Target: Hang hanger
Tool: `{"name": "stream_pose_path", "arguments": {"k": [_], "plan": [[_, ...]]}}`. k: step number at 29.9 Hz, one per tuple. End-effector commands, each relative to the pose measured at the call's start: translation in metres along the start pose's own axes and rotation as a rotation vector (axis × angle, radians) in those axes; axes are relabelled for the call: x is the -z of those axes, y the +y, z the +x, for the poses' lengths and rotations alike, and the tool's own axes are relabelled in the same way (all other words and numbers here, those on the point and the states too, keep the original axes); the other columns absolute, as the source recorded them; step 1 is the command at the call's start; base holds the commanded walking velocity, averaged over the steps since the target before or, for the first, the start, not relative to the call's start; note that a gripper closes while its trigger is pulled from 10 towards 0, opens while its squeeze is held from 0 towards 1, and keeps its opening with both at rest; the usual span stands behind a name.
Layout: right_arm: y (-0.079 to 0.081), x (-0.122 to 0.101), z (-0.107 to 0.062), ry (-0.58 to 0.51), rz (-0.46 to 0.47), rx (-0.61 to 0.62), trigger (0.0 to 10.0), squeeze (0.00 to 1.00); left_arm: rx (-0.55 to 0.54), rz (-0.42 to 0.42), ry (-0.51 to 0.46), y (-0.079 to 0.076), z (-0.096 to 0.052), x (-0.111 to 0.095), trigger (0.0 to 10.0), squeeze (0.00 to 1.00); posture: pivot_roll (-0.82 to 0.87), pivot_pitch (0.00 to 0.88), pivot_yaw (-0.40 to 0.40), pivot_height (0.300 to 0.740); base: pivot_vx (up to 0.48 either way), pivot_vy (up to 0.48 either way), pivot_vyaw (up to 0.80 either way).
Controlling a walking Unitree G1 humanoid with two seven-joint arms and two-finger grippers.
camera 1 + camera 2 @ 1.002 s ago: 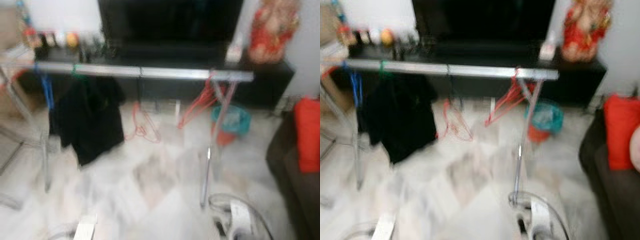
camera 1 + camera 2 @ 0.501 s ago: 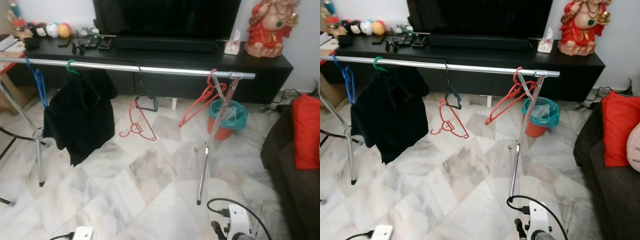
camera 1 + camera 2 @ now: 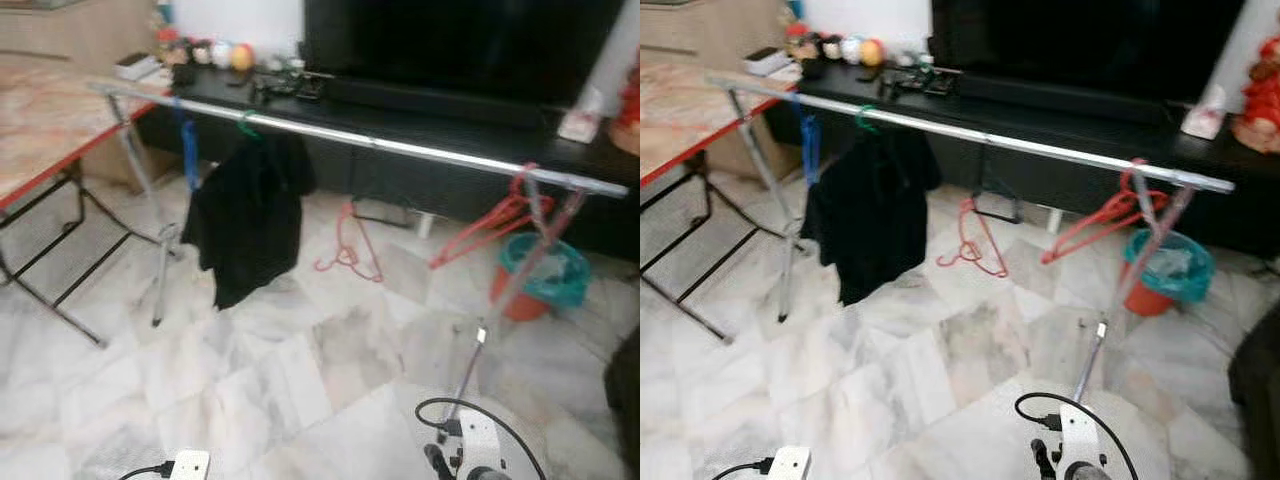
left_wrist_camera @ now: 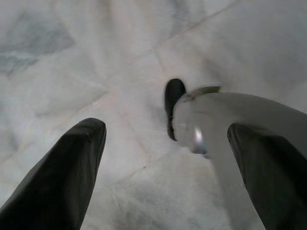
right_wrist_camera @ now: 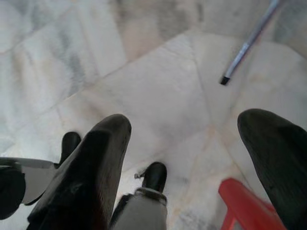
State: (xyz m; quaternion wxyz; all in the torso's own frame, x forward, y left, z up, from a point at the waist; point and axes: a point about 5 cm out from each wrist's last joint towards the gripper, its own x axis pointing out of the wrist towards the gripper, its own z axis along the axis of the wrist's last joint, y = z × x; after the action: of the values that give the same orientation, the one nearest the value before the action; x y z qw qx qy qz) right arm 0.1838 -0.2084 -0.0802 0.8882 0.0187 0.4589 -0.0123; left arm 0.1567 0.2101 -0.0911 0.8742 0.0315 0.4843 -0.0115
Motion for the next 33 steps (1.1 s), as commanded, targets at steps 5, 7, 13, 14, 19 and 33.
{"name": "stream_pose_path", "arguments": {"k": [5,7,13,14,19,33], "plan": [[-0.004,-0.001,-0.001,0.002,-0.013,0.005,10.0,0.00,-0.025,-0.008,0.033,0.023,-0.005,0.005,10.0,0.00,0.01,0.000,-0.024,0.740,0.000,0.000,0.80],[-0.004,-0.001,-0.001,0.002,-0.014,0.005,10.0,0.00,-0.027,-0.013,0.035,0.026,-0.006,0.006,10.0,0.00,0.01,0.000,-0.025,0.740,0.000,0.000,0.80],[-0.004,-0.002,0.000,0.001,-0.014,0.005,10.0,0.00,-0.023,-0.018,0.046,0.023,-0.006,0.010,10.0,0.00,0.01,0.004,-0.024,0.740,0.000,0.000,0.80],[-0.004,-0.002,0.000,0.000,-0.016,0.003,10.0,0.00,-0.019,-0.018,0.049,0.019,-0.005,0.012,10.0,0.00,0.01,0.004,-0.024,0.740,0.000,0.000,0.80],[-0.004,-0.003,0.000,-0.001,-0.020,0.000,10.0,0.00,-0.019,-0.017,0.056,0.017,-0.005,0.014,10.0,0.00,0.01,0.012,-0.023,0.740,0.000,0.000,0.80],[-0.004,-0.003,0.000,0.000,-0.020,-0.001,10.0,0.00,-0.011,-0.002,0.054,0.010,-0.004,0.012,10.0,0.00,0.00,0.017,-0.021,0.740,0.000,0.000,0.80]]}}
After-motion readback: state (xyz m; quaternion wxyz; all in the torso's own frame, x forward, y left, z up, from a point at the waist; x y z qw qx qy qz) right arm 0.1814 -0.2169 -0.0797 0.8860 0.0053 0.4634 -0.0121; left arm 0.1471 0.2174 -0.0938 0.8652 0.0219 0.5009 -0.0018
